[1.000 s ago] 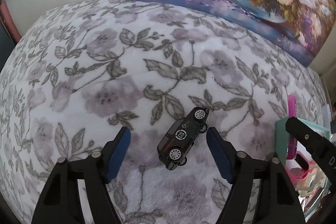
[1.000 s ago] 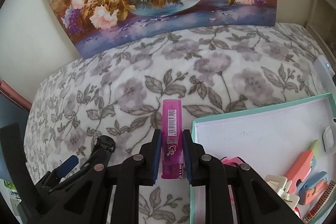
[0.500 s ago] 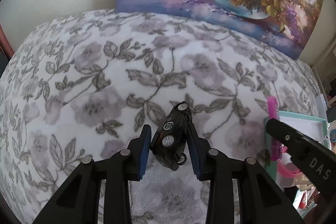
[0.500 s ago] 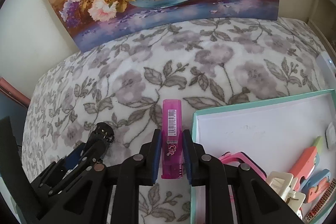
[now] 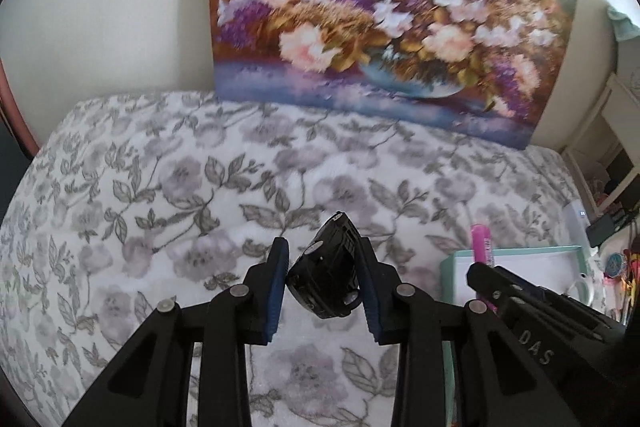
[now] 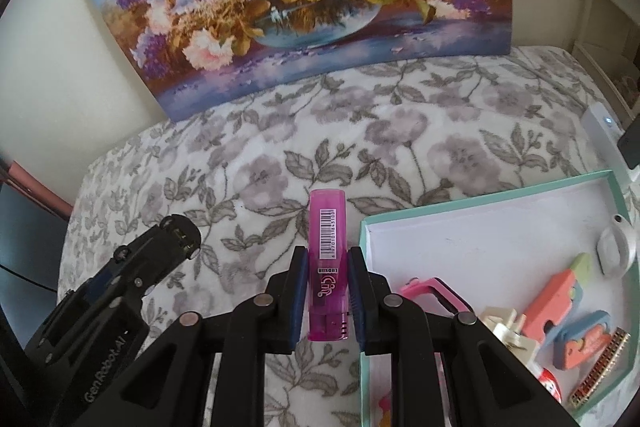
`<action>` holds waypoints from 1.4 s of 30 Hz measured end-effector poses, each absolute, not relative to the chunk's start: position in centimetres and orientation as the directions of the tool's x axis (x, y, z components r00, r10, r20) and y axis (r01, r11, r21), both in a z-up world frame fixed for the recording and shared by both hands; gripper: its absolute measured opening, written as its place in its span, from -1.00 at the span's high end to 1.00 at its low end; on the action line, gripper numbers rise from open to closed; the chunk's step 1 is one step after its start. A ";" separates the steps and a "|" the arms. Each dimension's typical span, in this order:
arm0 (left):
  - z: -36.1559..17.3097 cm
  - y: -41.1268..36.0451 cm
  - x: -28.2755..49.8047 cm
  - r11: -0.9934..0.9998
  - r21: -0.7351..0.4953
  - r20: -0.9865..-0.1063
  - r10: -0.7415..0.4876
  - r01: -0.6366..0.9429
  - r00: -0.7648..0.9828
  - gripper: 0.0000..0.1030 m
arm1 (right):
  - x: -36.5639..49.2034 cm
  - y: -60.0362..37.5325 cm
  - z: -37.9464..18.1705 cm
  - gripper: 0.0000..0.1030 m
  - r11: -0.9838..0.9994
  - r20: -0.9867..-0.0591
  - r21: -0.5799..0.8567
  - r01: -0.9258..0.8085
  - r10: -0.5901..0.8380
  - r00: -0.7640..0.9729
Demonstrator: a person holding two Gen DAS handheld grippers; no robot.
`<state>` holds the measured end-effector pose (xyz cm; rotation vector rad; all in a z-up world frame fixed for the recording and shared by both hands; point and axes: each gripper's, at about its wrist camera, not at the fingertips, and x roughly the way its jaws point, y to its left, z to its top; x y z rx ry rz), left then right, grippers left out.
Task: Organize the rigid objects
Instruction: 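Carry the black toy car and pink lighter over the tray with both grippers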
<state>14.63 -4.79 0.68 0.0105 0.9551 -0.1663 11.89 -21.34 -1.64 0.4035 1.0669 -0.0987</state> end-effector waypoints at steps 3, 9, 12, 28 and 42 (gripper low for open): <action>2.2 -5.5 13.6 0.983 -0.071 -0.794 -0.158 0.168 0.586 0.32 | 11.1 -21.7 -0.7 0.58 0.923 -0.863 0.270 0.276 0.105 0.493; 4.6 -6.5 11.7 0.975 -0.082 -0.769 -0.194 0.207 0.609 0.32 | 9.2 -22.4 1.0 0.58 0.921 -0.857 0.265 0.286 0.090 0.507; 5.6 -7.0 10.7 0.973 -0.074 -0.755 -0.198 0.220 0.625 0.32 | 8.2 -23.1 1.9 0.58 0.915 -0.850 0.271 0.298 0.082 0.520; 6.5 -9.7 5.8 0.954 -0.061 -0.754 -0.237 0.294 0.613 0.32 | 3.0 -26.0 3.4 0.58 0.897 -0.842 0.291 0.333 0.075 0.535; 4.4 -13.9 1.7 0.914 -0.080 -0.798 -0.298 0.398 0.524 0.32 | -2.8 -32.2 2.8 0.58 0.853 -0.854 0.268 0.448 -0.005 0.521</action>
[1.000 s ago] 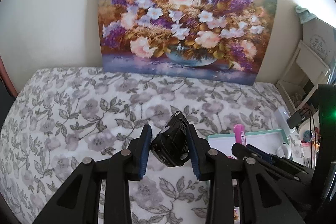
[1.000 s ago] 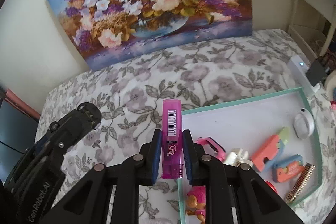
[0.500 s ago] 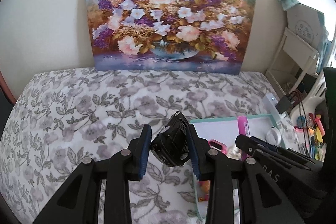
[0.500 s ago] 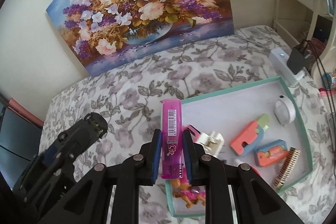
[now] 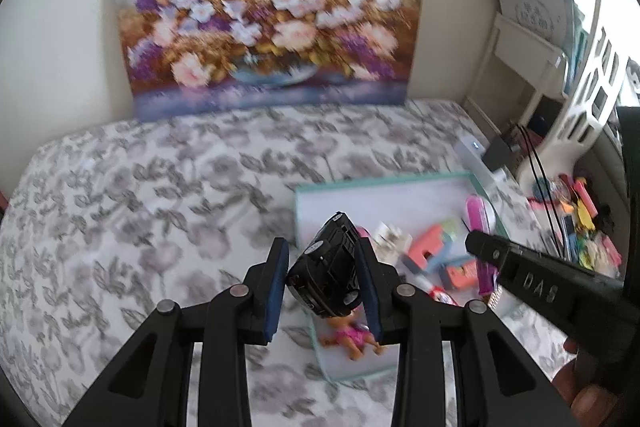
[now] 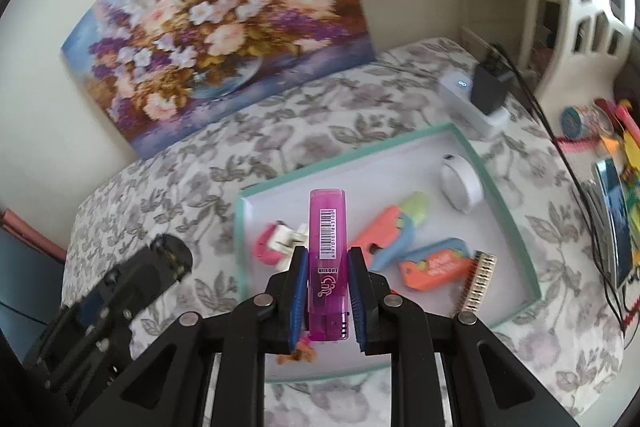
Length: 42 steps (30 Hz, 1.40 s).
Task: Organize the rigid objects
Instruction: 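Carry the black toy car and pink lighter over the tray with both grippers, then lower the pink lighter into the tray and open the right gripper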
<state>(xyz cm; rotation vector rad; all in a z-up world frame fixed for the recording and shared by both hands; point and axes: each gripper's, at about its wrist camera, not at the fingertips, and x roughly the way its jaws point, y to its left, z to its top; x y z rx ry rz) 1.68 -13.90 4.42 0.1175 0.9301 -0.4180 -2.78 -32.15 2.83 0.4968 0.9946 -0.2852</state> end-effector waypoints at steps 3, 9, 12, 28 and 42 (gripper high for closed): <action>3.6 -15.1 0.7 0.901 -0.089 -0.811 -0.313 0.424 0.494 0.32 | -3.6 -33.5 2.4 0.58 0.841 -0.859 0.260 0.475 -0.023 0.511; 2.5 -17.6 -0.5 0.880 -0.078 -0.831 -0.317 0.468 0.458 0.31 | -4.3 -35.5 1.2 0.58 0.820 -0.875 0.251 0.514 -0.035 0.483; 1.9 -18.6 -0.8 0.871 -0.066 -0.841 -0.311 0.486 0.442 0.31 | -4.4 -35.9 0.9 0.58 0.819 -0.879 0.246 0.518 -0.036 0.476; -1.8 -20.7 -0.4 0.861 -0.021 -0.896 -0.242 0.508 0.373 0.31 | -3.7 -35.6 -1.8 0.58 0.840 -0.911 0.205 0.503 -0.025 0.412; -3.8 -20.4 0.6 0.877 -0.023 -0.927 -0.198 0.479 0.319 0.29 | -2.9 -34.9 -4.0 0.57 0.853 -0.935 0.179 0.490 -0.007 0.355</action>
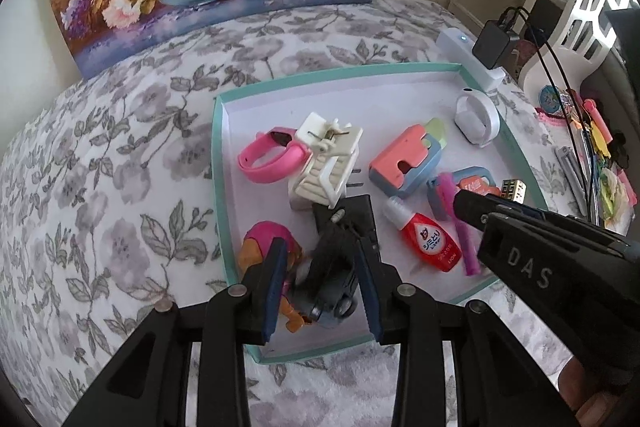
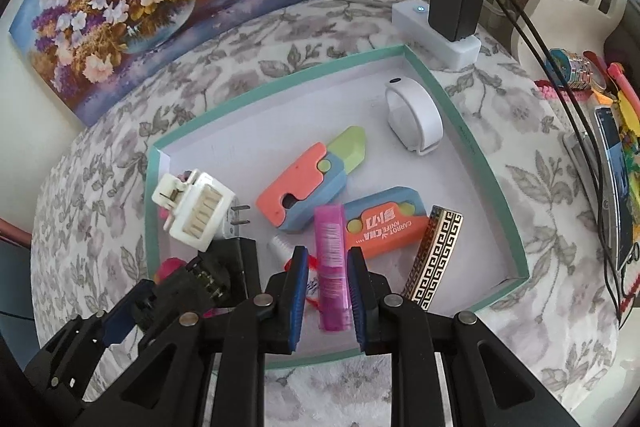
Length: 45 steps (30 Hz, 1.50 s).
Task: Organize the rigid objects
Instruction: 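Lower the pink lighter into the tray and open the right gripper, then lower the black toy car into the tray and open the left gripper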
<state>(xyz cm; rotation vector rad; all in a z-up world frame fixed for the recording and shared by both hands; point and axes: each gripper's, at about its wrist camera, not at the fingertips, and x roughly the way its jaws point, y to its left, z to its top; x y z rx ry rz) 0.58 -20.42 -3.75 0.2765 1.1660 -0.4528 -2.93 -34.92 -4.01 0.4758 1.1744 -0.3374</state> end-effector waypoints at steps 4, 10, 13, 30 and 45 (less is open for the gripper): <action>-3.6 -20.2 0.6 0.882 -0.026 -0.927 -0.198 0.470 0.320 0.17 | -3.0 -35.0 -3.8 0.57 0.852 -0.934 0.177 0.492 -0.012 0.358; -2.7 -19.2 1.3 0.901 -0.037 -0.922 -0.197 0.433 0.332 0.14 | -3.2 -35.2 -2.6 0.57 0.850 -0.922 0.179 0.495 -0.030 0.386; -2.4 -18.1 2.0 0.922 -0.033 -0.924 -0.176 0.387 0.341 0.10 | -3.3 -35.1 -2.2 0.58 0.849 -0.918 0.181 0.497 -0.036 0.395; -1.6 -11.2 5.0 0.989 0.010 -0.921 -0.047 0.144 0.387 -0.52 | -2.7 -32.1 -2.2 0.02 0.885 -0.925 0.142 0.444 -0.041 0.377; -0.3 -9.6 3.1 0.990 0.031 -0.909 -0.029 0.138 0.417 -0.54 | -5.2 -30.6 -2.5 -0.67 0.893 -0.928 0.096 0.440 -0.079 0.364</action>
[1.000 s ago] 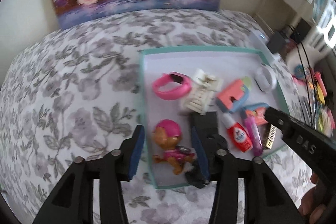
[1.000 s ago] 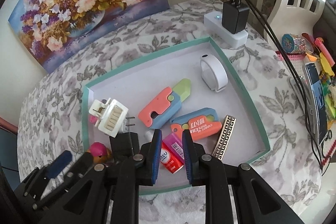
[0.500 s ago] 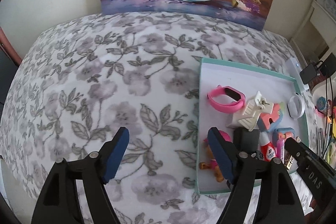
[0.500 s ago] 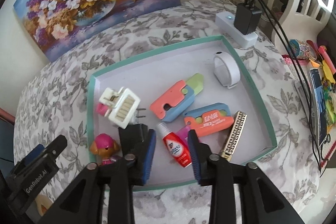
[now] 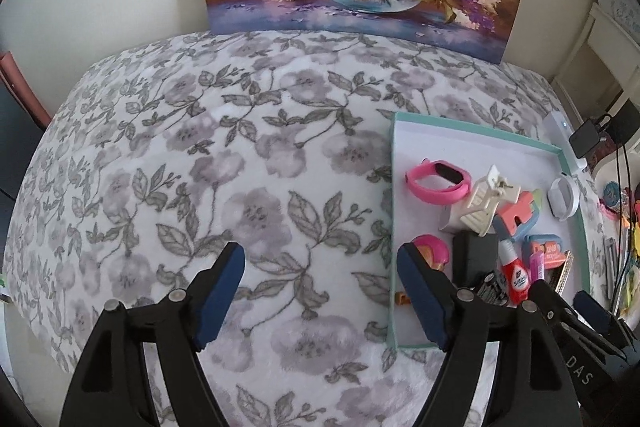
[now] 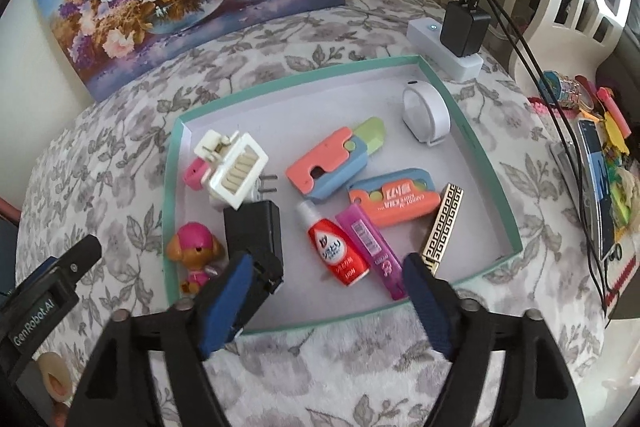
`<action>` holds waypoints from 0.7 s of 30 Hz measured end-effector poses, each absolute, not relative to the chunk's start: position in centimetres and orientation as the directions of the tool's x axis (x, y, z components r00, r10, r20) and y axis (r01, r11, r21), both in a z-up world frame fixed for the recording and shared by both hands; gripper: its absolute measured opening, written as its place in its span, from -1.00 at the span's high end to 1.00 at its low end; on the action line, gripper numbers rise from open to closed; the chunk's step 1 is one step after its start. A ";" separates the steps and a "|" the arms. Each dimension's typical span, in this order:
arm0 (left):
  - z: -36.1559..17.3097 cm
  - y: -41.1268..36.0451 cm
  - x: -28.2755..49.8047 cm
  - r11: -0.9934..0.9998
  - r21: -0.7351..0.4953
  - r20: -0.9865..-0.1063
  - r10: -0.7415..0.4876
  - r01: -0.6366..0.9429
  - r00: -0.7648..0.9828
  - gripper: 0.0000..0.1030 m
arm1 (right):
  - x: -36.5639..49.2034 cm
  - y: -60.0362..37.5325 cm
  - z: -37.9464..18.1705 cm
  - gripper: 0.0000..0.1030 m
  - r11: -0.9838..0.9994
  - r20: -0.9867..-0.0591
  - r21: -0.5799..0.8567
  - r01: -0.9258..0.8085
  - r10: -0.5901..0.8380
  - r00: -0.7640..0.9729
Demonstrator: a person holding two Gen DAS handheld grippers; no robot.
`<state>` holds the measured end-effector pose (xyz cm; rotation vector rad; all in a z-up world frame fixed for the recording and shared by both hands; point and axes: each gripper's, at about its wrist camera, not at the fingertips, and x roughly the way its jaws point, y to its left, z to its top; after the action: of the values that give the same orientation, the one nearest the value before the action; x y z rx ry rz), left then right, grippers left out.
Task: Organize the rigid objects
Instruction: 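Lower the black toy car into the tray and open the left gripper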
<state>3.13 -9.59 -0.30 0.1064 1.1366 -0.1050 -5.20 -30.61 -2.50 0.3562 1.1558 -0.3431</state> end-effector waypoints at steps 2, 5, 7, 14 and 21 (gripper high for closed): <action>-0.2 -9.2 2.7 0.990 0.029 -0.907 -0.032 0.139 0.420 -0.55 | -5.5 -30.4 -2.5 -0.79 0.894 -0.926 0.099 0.436 -0.078 0.371; 0.2 -8.7 2.2 0.989 0.037 -0.901 -0.028 0.140 0.432 -0.56 | -6.0 -30.0 -2.4 -1.00 0.892 -0.922 0.093 0.442 -0.091 0.377; 0.4 -8.3 1.7 0.989 0.055 -0.896 -0.011 0.136 0.444 -0.85 | -6.3 -29.9 -2.4 -1.00 0.892 -0.922 0.087 0.443 -0.097 0.376; 1.1 -7.1 0.3 0.988 0.065 -0.879 -0.009 0.137 0.477 -0.89 | -7.1 -29.1 -2.1 -1.00 0.895 -0.920 0.078 0.438 -0.105 0.378; 1.5 -6.5 -1.0 0.985 0.075 -0.871 -0.012 0.158 0.491 -0.89 | -7.7 -28.3 -1.5 -1.00 0.897 -0.914 0.072 0.436 -0.115 0.389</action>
<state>-1.01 -6.52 1.47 0.1522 1.0536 -0.1034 -7.67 -28.31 -1.45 0.3238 1.1215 -0.3582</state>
